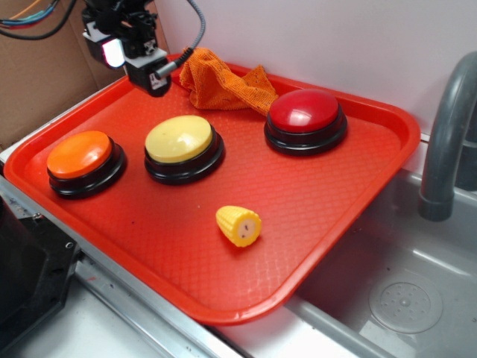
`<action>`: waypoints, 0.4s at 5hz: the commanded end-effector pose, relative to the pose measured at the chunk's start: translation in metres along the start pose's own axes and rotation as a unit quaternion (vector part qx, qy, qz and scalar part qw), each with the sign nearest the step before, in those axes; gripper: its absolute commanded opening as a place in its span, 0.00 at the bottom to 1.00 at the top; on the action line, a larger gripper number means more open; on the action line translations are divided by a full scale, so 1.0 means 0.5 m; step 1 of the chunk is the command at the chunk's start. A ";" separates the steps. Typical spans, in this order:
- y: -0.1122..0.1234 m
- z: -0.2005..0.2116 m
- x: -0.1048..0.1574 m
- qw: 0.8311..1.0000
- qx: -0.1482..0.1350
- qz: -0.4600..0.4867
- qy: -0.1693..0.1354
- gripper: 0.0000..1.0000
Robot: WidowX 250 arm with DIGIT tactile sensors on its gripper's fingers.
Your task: Push the yellow button.
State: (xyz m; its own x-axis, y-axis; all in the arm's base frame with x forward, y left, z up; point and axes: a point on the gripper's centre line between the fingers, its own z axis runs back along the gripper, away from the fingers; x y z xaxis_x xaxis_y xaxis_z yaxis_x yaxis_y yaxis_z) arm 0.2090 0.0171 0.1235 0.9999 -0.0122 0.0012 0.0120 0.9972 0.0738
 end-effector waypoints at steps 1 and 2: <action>0.019 0.050 -0.007 0.999 -0.002 0.026 -0.040 1.00; 0.014 0.061 -0.011 0.999 0.005 0.027 -0.035 1.00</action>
State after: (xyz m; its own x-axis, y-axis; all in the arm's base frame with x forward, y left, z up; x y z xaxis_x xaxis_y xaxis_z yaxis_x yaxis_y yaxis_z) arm 0.1956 0.0248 0.1397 0.9991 0.0416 0.0129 -0.0425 0.9961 0.0771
